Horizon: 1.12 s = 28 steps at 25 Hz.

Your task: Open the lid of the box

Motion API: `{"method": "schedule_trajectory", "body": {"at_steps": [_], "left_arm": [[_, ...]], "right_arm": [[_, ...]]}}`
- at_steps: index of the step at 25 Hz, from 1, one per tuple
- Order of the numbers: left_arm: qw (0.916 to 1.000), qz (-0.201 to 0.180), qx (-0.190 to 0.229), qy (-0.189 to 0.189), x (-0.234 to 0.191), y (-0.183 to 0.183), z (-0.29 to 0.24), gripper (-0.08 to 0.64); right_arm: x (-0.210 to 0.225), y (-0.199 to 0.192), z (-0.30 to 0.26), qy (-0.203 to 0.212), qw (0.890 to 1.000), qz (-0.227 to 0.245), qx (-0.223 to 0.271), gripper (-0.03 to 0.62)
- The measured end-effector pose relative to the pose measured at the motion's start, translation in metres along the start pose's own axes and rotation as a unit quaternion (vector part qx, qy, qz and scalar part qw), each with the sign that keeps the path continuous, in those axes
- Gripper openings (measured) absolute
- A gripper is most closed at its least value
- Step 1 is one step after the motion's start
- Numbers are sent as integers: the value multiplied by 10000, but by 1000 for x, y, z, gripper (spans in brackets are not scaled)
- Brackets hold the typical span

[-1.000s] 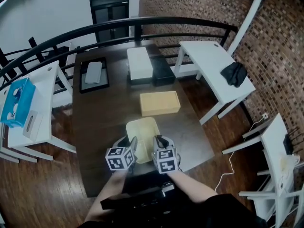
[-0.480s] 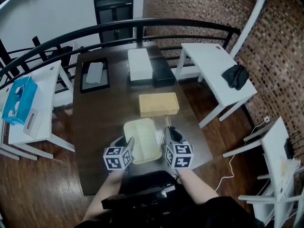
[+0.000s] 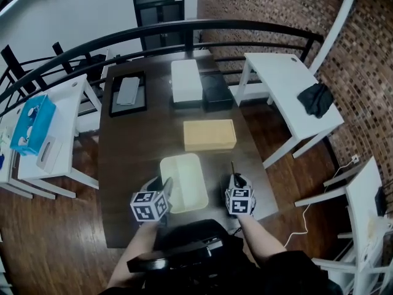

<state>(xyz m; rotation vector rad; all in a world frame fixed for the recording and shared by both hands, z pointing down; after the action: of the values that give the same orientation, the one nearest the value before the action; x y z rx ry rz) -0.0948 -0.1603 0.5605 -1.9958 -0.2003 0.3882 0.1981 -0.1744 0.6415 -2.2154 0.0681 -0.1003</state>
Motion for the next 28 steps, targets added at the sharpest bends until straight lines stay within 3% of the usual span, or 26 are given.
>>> {"method": "schedule_trajectory", "body": {"at_steps": [4,15,22,25,28], "left_arm": [[10000,-24,-7,64,0,1,1,156],[9999,52,-31,85,1,1,1,156],[9999,163,-24,-3,-2,0,-2,158],[9997,252,32,-52,-4,0,-4,155],[9987,293,384,-161,-7,10,-1,158]], "right_arm": [[6,-31,-16,-146,9996,-3,-249,20],[14,-48,-27,-143,9995,-83,-270,23],[8,-12,-4,279,9983,-447,237,29],[5,23,17,441,9944,-680,674,29],[-3,68,45,637,9862,-823,1288,27]]}}
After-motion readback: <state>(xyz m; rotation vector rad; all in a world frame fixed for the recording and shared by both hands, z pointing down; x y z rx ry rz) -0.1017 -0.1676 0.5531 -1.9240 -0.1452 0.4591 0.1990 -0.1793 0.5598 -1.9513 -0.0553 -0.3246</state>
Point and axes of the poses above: the fingertips, and each gripper's own axes: z backward along the fingers, x to its right, y out of its top, the point moved 3 cm from there along z, backward along the fingers, and after that the axes turned 9 degrees about -z, right-handed, at the moved point
